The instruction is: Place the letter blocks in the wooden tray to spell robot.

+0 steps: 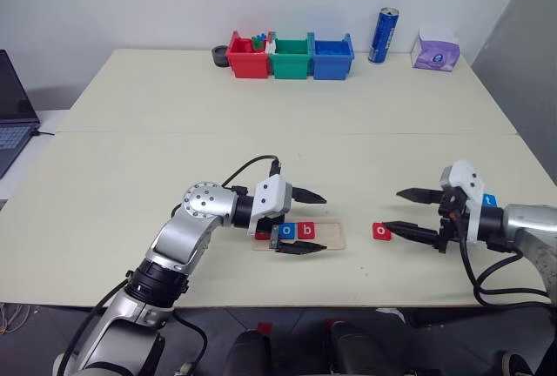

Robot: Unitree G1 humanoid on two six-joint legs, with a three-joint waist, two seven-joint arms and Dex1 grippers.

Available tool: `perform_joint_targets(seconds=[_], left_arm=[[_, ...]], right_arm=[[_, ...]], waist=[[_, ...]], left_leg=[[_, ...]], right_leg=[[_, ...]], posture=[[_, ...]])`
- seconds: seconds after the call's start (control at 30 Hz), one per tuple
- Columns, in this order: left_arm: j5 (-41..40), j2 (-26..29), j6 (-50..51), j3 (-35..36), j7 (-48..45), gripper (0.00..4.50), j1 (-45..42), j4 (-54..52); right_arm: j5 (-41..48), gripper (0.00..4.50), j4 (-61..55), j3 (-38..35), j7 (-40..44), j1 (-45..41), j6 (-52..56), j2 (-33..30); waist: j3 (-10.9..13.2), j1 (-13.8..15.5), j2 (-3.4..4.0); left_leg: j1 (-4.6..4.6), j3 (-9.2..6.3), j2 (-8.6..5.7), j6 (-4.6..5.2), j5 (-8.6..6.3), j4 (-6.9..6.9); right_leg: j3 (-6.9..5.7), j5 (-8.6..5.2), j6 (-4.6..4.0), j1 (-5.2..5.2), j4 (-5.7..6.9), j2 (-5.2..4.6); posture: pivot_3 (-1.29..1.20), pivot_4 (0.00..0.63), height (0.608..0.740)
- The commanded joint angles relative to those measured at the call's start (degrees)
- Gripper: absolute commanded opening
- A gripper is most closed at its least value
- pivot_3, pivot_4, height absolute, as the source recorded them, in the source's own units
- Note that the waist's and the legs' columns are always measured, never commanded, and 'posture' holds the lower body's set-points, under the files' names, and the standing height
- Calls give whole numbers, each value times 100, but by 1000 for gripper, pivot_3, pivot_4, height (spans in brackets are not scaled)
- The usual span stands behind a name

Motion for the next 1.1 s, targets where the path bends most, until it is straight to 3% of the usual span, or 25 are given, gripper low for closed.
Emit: perform_joint_targets(seconds=[0.03,0.37,1.03,1.1], left_arm=[[-36,5,-71,-7,-62,4500,-52,-155],[92,-81,-296,-133,-224,4500,-232,165],[85,-100,-235,-80,-230,4500,-355,185],[73,-108,-214,-78,-223,4500,-364,169]], right_arm=[[-400,4477,552,346,401,-119,-1070,-52],[-924,4477,1790,974,784,-452,-2464,133],[-1200,4477,2645,1267,990,-777,-2872,281],[-1213,3874,2680,1276,1002,-821,-2902,306]], waist=[[0,-3,0],[0,14,0],[0,10,0],[0,13,0]], left_leg=[[0,-1,0,0,0,1],[0,-2,0,-2,1,5],[2,-2,2,-3,2,9],[2,-3,1,-3,2,9]], right_leg=[[0,0,0,0,1,0],[0,1,-1,0,3,-4],[2,2,-2,2,8,-6],[2,2,-2,2,10,-6]], posture=[[0,150,740],[0,150,740],[0,150,740],[0,150,740]])
